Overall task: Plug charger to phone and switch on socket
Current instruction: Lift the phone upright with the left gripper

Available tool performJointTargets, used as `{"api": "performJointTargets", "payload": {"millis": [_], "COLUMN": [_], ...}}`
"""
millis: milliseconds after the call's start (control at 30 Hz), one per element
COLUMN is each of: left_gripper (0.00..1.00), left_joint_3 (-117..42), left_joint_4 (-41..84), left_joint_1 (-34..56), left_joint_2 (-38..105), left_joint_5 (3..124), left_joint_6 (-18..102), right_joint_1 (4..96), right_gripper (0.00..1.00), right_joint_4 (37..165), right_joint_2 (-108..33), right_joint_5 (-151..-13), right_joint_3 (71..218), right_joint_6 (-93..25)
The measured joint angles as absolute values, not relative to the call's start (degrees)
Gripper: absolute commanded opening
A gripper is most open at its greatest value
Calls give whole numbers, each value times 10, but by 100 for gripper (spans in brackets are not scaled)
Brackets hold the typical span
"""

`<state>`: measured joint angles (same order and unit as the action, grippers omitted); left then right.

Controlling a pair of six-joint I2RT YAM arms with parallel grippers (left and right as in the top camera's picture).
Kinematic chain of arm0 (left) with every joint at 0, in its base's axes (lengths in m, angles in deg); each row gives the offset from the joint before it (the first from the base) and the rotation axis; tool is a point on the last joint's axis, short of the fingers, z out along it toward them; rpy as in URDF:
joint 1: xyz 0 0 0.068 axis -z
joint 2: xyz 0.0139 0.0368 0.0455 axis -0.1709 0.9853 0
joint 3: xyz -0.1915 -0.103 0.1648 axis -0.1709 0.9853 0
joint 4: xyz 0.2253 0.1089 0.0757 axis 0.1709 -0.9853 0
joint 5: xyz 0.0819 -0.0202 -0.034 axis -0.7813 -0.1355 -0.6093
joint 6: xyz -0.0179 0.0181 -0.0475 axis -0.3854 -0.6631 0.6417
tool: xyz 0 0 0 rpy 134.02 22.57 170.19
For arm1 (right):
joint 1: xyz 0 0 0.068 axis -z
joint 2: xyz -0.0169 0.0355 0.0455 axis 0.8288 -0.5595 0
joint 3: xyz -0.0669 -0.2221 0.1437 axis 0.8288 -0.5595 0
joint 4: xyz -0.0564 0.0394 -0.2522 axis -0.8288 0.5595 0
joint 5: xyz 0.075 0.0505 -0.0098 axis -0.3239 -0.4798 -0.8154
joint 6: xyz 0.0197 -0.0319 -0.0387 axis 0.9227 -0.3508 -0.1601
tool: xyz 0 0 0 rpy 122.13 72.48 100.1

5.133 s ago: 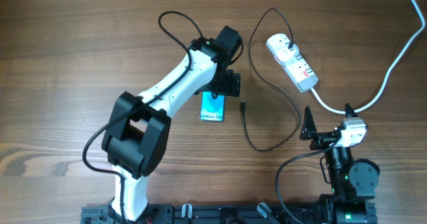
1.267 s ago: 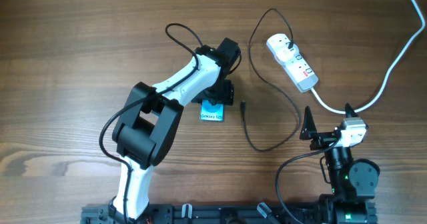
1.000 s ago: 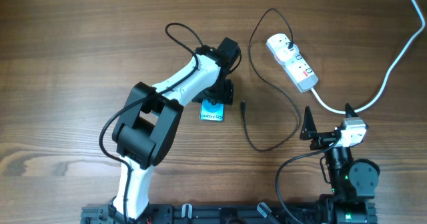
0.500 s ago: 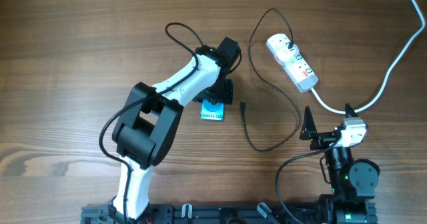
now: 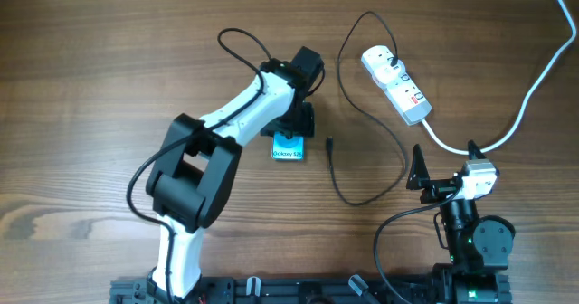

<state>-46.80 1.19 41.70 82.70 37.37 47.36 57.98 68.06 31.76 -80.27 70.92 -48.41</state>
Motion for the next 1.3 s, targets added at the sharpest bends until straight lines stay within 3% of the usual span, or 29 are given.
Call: {"api": "performJointTargets", "payload": {"millis": [233, 333, 667, 967, 1300], "left_gripper": [68, 68, 66, 63, 63], "left_joint_3": [-468, -468, -468, -468, -468], "left_joint_4": [5, 5, 5, 5, -4], "left_joint_1": [382, 364, 235, 187, 147], "left_joint_2": [803, 803, 799, 798, 798], "left_joint_5": [427, 502, 886, 1185, 1230], "left_joint_6": [478, 480, 484, 486, 499], "right_joint_1": [580, 580, 580, 580, 580], "right_gripper": [100, 100, 100, 100, 100], "right_joint_4": [680, 681, 681, 680, 655], "right_joint_2": [318, 318, 318, 318, 317], "right_joint_5": [-803, -803, -803, -803, -813], "right_joint_3": [709, 709, 709, 709, 709], "right_joint_6": [-484, -484, -484, -484, -456]}}
